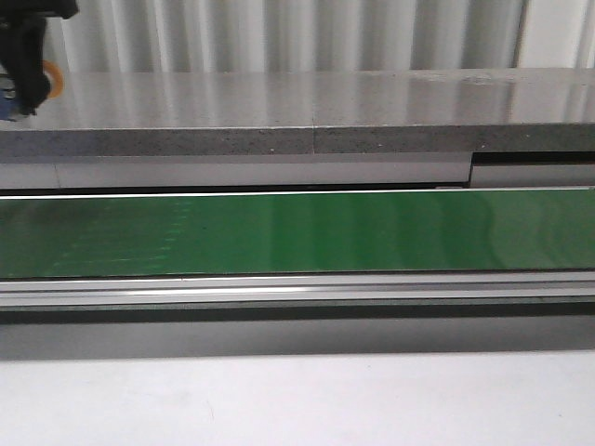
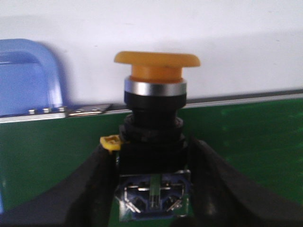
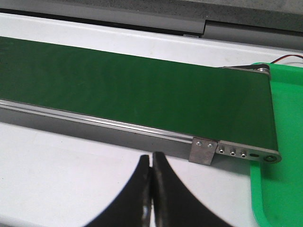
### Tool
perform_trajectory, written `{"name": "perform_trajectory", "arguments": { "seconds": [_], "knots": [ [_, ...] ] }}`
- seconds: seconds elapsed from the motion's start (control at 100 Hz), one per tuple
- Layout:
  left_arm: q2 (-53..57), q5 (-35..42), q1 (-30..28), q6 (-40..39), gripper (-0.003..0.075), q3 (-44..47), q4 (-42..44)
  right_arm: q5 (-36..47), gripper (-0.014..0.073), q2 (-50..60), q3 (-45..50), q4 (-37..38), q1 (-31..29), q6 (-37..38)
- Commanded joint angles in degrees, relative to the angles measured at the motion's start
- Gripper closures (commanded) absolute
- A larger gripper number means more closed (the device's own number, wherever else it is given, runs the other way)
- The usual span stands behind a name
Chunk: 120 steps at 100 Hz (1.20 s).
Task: Move button from right to left
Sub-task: 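Carry the button with the left gripper over the blue tray and lower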
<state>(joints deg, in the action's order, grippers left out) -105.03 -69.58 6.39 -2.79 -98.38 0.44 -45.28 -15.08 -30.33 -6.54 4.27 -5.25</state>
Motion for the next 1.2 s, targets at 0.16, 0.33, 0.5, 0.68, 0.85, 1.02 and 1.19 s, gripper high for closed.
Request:
{"name": "perform_trajectory", "arguments": {
  "seconds": [0.16,0.33,0.5,0.68,0.85,1.02,1.19],
  "knots": [
    [3.32,4.22,-8.84,3.51,0.0619,2.04,-0.44,4.29,0.066,-0.52,-1.46,0.08,0.08,-0.43],
    [2.66,4.05,-13.59,8.53,0.0619,4.62,-0.44,4.29,0.066,-0.52,-1.46,0.08,0.08,-0.43],
    [2.26,3.96,-18.65,8.57,0.0619,5.8,-0.44,4.29,0.066,-0.52,-1.46,0.08,0.08,-0.43],
    [1.98,4.51,-23.31,12.17,0.0619,7.99,0.0,4.29,0.066,-0.52,-1.46,0.08,0.08,-0.43],
    [0.47,7.3,-26.33,13.09,0.0619,10.33,0.0,4.29,0.066,-0.52,-1.46,0.08,0.08,-0.43],
    [-2.84,8.36,-28.12,13.09,0.0619,11.5,0.47,4.29,0.066,-0.52,-1.46,0.08,0.08,-0.43],
    [-5.69,9.44,-28.3,14.1,0.0618,11.74,1.66,4.24,0.066,-0.52,-1.46,0.08,0.08,-0.43]
  ]
}}
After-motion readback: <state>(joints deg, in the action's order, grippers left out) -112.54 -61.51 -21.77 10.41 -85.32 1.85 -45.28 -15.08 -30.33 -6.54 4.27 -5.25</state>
